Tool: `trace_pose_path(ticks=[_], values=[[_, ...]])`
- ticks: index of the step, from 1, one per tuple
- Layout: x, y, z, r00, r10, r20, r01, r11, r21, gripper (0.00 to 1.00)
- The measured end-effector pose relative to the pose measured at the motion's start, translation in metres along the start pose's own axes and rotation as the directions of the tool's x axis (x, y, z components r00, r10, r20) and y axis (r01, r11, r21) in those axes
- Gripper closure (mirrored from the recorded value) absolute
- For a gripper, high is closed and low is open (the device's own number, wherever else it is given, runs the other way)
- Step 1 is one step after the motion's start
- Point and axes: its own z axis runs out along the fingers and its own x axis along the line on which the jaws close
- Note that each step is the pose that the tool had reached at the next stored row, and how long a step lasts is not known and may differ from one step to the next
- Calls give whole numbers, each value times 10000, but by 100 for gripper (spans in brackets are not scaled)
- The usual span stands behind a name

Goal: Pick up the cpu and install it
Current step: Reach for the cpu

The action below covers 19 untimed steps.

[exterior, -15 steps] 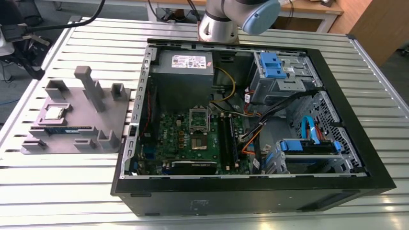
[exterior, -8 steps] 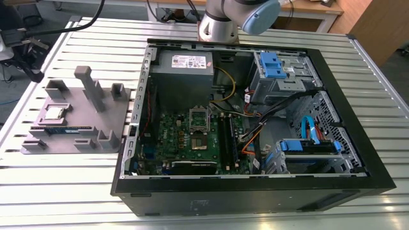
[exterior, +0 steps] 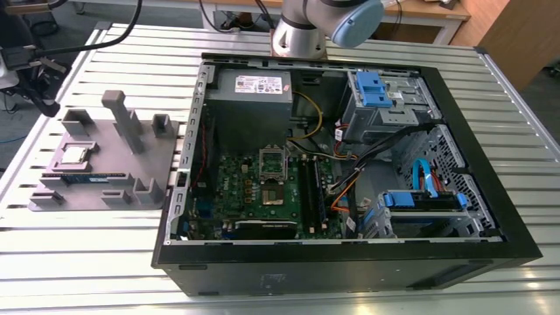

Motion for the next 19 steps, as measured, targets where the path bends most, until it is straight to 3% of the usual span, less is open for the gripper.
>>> trace_pose_path(ticks=[19], values=[[113, -23, 135, 10000, 0, 0, 0, 10000, 2, 89]])
